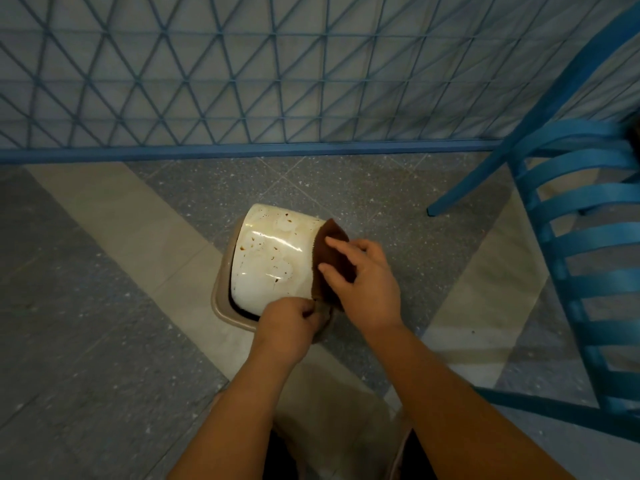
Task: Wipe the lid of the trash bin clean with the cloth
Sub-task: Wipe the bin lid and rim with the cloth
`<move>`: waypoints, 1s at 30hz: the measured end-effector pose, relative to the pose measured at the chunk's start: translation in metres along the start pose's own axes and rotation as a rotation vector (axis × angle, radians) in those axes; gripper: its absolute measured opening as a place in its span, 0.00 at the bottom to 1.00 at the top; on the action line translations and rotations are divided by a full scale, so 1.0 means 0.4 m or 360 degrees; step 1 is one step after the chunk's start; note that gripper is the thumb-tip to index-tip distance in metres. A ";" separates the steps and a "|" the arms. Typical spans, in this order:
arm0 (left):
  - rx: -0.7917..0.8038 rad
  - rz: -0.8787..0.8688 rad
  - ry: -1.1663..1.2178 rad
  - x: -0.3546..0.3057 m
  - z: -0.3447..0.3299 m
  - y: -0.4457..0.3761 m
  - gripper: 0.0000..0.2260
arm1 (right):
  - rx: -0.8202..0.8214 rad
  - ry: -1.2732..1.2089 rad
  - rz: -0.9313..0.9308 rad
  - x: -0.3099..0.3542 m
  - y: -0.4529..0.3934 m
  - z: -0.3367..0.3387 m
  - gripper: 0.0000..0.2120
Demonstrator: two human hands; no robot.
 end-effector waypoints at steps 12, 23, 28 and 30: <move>-0.0184 0.0389 0.0338 0.038 0.037 0.010 0.11 | 0.0001 0.0110 -0.0075 0.038 -0.003 -0.011 0.20; -0.0728 0.0473 0.0425 0.121 0.195 -0.006 0.22 | -0.0019 0.0036 0.0020 -0.004 -0.048 0.019 0.16; -0.0600 0.0487 0.0530 0.128 0.187 -0.011 0.22 | -0.0088 0.0015 0.0017 -0.014 -0.014 0.010 0.17; -0.0614 0.0494 0.0535 0.128 0.187 -0.008 0.21 | -0.0146 -0.0041 -0.0007 -0.022 0.026 0.002 0.18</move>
Point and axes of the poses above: each hand's wrist, its own y-axis away from the middle knuckle, its own z-axis out of the back of the hand, x = y × z, the point moved 6 cm from there along -y, towards the middle knuckle, and after that the axes turned 8 degrees about z, right-handed, at the moved point
